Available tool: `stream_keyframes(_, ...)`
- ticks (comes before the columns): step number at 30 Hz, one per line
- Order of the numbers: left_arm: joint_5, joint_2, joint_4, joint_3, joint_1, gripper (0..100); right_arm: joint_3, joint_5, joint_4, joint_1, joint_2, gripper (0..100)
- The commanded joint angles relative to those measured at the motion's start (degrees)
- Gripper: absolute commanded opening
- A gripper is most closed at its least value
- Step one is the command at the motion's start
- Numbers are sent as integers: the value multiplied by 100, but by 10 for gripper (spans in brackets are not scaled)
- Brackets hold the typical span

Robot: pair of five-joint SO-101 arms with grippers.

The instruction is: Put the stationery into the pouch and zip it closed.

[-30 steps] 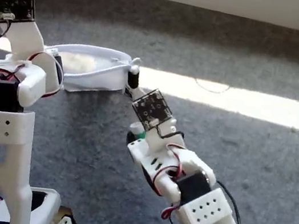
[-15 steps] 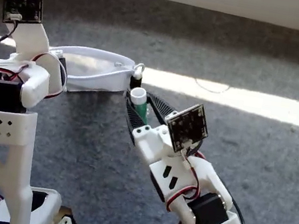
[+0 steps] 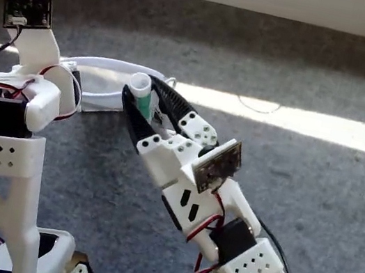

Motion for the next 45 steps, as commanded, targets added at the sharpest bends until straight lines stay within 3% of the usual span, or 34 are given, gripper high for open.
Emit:
stream_keyframes(1,-44,22,0,-22,75,6,-154,229,-1323,-66,585,5)
stream_keyframes(11,-44,22,0,-22,75,6,-1191,202,-1780,-66,1886,5)
stream_keyframes(19,-53,22,0,22,75,6,-1859,193,-1780,-66,1974,5)
stream_keyframes(38,-53,22,18,22,66,6,-1938,193,-1789,-40,3055,5)
stream_keyframes(45,-53,22,18,22,66,6,-1613,229,-2299,13,2949,5)
